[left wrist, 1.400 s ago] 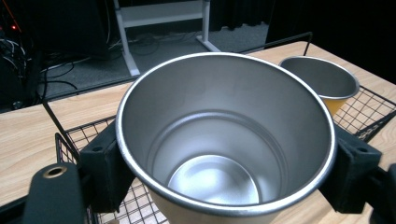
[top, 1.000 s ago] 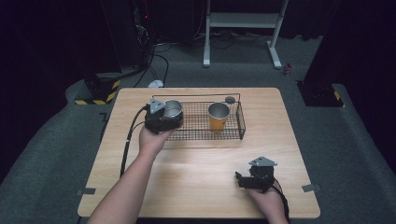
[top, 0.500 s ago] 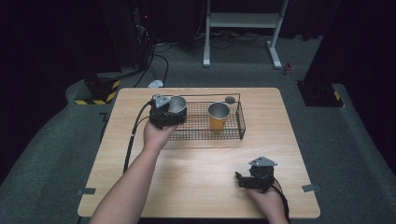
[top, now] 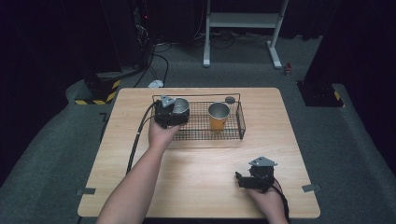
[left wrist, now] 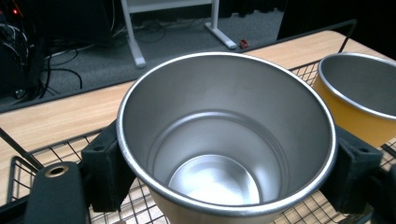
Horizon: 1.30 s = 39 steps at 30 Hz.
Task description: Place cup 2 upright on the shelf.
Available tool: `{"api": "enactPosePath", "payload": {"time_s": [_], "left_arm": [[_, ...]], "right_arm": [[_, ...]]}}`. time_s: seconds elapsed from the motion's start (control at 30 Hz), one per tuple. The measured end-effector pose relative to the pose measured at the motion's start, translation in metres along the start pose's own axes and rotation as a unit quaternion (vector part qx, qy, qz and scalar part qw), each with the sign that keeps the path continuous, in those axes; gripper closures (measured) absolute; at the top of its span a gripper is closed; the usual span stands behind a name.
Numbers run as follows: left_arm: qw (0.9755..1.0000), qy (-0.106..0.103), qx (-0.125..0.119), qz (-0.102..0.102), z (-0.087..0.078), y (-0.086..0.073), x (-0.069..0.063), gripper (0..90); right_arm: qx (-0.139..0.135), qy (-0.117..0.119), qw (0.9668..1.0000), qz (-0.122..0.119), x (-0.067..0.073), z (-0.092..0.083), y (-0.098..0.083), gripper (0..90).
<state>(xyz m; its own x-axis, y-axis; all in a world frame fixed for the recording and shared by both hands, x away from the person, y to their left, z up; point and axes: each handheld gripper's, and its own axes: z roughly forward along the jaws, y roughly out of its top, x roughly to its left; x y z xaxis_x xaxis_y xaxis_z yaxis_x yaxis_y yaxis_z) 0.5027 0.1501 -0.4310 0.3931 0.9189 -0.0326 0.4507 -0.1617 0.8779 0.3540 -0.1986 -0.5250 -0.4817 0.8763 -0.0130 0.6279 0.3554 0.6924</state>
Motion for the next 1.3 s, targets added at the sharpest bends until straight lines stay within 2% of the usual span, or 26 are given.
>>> {"api": "enactPosePath", "payload": {"time_s": [0.07,0.13,0.27,0.47,0.53,0.8,0.97,1.13,1.3], "left_arm": [[1.0000,0.001,-0.001,-0.005,0.002,-0.002,0.001,18.8],[1.0000,0.005,0.004,-0.002,0.005,-0.004,0.002,18.8],[0.9997,0.007,0.019,-0.014,0.011,-0.008,0.004,18.8],[0.9989,0.014,0.039,-0.020,0.018,-0.015,0.007,18.8],[0.9980,0.021,0.056,-0.023,0.022,-0.018,0.009,18.8],[0.9958,0.025,0.084,-0.028,0.027,-0.022,0.011,18.8],[0.9934,0.037,0.100,-0.041,0.031,-0.024,0.012,18.8],[0.9922,0.043,0.110,-0.041,0.034,-0.025,0.011,18.8],[0.9912,0.046,0.121,-0.024,0.036,-0.026,0.011,18.8]], "right_arm": [[0.000,0.000,1.0000,-0.002,0.000,0.000,0.000,8.0],[-0.001,0.000,1.0000,-0.002,0.000,0.000,0.000,8.0],[-0.001,0.000,1.0000,-0.002,0.000,0.000,0.000,8.0],[0.000,0.000,1.0000,-0.001,0.000,0.000,0.000,8.0],[0.000,0.000,1.0000,0.000,0.000,0.000,0.000,8.0],[0.000,0.000,1.0000,0.000,0.000,0.000,0.000,8.0],[0.000,0.000,1.0000,0.000,0.000,0.000,0.000,8.0],[0.000,0.000,1.0000,0.000,0.000,0.000,0.000,8.0],[0.000,0.000,1.0000,0.000,0.000,0.000,0.000,8.0]]}}
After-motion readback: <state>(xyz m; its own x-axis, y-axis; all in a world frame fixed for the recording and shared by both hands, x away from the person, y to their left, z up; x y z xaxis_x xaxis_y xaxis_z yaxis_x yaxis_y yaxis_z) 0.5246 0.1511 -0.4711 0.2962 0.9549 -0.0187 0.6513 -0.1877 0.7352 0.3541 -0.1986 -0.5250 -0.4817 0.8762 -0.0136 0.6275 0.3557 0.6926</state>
